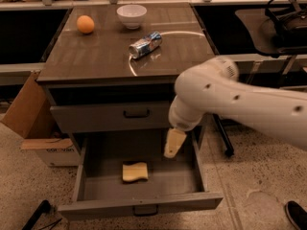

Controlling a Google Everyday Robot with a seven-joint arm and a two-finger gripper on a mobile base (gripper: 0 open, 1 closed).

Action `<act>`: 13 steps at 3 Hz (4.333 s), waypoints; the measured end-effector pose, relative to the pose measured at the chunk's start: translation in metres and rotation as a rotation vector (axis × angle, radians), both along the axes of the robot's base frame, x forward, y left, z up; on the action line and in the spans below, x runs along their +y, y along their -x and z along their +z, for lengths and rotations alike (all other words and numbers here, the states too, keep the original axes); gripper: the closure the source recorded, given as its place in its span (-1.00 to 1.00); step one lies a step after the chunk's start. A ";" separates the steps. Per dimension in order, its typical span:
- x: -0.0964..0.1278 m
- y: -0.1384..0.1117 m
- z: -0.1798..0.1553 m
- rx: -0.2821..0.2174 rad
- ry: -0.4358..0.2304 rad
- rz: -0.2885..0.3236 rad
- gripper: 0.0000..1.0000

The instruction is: Pick sponge from middle drawer and place on counter

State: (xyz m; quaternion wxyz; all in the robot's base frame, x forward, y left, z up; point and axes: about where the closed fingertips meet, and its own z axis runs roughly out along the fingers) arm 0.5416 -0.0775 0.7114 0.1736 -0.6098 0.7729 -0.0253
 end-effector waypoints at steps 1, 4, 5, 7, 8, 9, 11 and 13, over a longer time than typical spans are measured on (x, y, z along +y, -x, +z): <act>0.047 -0.035 -0.093 0.007 -0.008 0.008 -1.00; 0.068 -0.045 -0.130 0.020 -0.033 0.027 -1.00; 0.062 -0.034 -0.132 0.024 -0.049 0.044 -0.64; 0.056 -0.009 -0.134 0.035 -0.081 0.088 -1.00; 0.061 -0.002 -0.160 0.068 -0.093 0.102 -1.00; 0.065 0.004 -0.178 0.097 -0.105 0.115 -1.00; 0.076 -0.001 -0.220 0.103 -0.139 0.097 -1.00; 0.081 -0.013 -0.254 0.102 -0.199 0.102 -1.00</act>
Offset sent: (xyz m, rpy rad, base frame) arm 0.0331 0.0437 -0.0871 0.0074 0.0067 0.0075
